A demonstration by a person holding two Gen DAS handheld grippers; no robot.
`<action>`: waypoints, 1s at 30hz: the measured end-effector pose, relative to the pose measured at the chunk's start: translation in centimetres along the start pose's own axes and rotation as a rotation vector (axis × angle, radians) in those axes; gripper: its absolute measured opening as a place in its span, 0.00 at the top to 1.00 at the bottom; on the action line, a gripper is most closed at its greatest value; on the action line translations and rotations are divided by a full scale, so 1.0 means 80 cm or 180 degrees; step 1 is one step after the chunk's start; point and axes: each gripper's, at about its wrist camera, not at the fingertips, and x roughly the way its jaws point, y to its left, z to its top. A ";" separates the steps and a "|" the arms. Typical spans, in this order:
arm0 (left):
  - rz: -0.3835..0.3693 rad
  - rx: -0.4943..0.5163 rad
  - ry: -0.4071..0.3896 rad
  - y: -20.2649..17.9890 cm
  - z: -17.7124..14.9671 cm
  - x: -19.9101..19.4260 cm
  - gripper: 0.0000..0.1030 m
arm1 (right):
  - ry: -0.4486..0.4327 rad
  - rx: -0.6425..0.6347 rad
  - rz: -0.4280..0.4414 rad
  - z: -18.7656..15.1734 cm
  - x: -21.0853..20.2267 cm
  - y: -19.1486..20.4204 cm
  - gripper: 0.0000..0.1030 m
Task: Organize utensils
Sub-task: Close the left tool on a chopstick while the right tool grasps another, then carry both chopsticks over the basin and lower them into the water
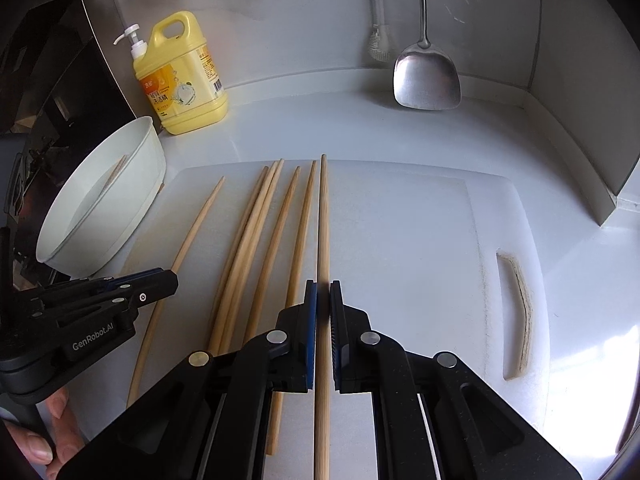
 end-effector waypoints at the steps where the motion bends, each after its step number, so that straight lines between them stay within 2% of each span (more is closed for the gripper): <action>1: -0.0007 -0.0004 -0.0034 0.003 0.002 -0.008 0.93 | -0.0008 0.0004 0.0011 0.002 -0.004 0.003 0.94; 9: 0.0019 -0.0126 -0.0390 0.052 0.033 -0.080 0.93 | -0.0179 -0.0118 0.0253 0.038 -0.028 0.064 0.94; 18: 0.0376 -0.0436 -0.0724 0.175 0.072 -0.140 0.93 | -0.0386 -0.0460 0.0707 0.113 -0.014 0.191 0.94; 22: 0.0446 -0.0559 -0.0761 0.237 0.091 -0.146 0.93 | -0.0410 -0.0595 0.0891 0.142 0.007 0.251 0.94; 26: 0.0460 -0.0607 -0.0723 0.295 0.116 -0.139 0.93 | -0.0308 -0.0559 0.1105 0.169 0.033 0.301 0.94; 30: 0.0462 -0.0596 -0.0662 0.330 0.127 -0.119 0.93 | -0.0220 -0.0576 0.1067 0.183 0.066 0.339 0.94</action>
